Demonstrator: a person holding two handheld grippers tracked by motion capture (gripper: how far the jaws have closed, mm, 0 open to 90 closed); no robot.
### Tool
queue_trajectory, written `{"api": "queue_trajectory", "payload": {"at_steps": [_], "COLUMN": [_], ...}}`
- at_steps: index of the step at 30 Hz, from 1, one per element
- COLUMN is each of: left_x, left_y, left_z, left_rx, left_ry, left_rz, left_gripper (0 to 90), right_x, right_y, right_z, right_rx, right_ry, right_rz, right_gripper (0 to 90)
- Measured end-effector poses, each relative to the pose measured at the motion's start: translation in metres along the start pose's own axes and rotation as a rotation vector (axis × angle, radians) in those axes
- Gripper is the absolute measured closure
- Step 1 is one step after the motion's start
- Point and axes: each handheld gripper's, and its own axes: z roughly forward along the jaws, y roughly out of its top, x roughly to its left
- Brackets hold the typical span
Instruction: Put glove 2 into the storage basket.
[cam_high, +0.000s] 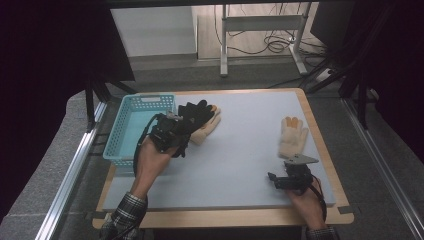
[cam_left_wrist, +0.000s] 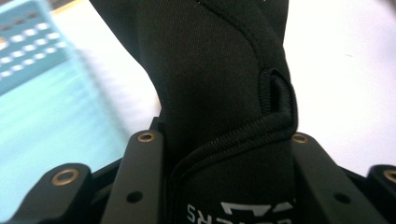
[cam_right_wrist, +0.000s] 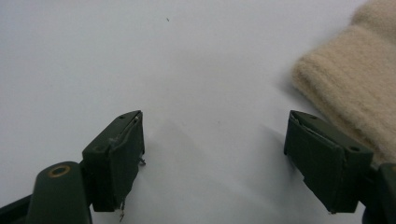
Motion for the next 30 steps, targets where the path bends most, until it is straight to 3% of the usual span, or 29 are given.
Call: {"api": "queue_trajectory", "payload": {"at_steps": [5, 16, 24, 30], "left_x": [0.029, 0.084, 0.130, 0.151], "left_y": [-0.006, -0.017, -0.036, -0.042], "left_z": [-0.004, -0.009, 0.010, 0.031], "left_rx": [-0.003, 0.032, 0.133, 0.209], "left_ry": [0.053, 0.168, 0.219, 0.237], "left_rz": [-0.071, -0.173, -0.259, -0.300], "left_gripper": [64.8, 64.6, 63.6, 63.4], "right_x": [0.000, 0.000, 0.000, 0.000], "right_y": [0.000, 0.000, 0.000, 0.000], "right_z": [0.000, 0.000, 0.000, 0.000], "right_rx": [0.000, 0.000, 0.000, 0.000], "right_ry": [0.000, -0.001, -0.001, -0.001], "right_rz": [0.000, 0.000, 0.000, 0.000], "right_gripper": [19.9, 19.8, 19.8, 19.8]}}
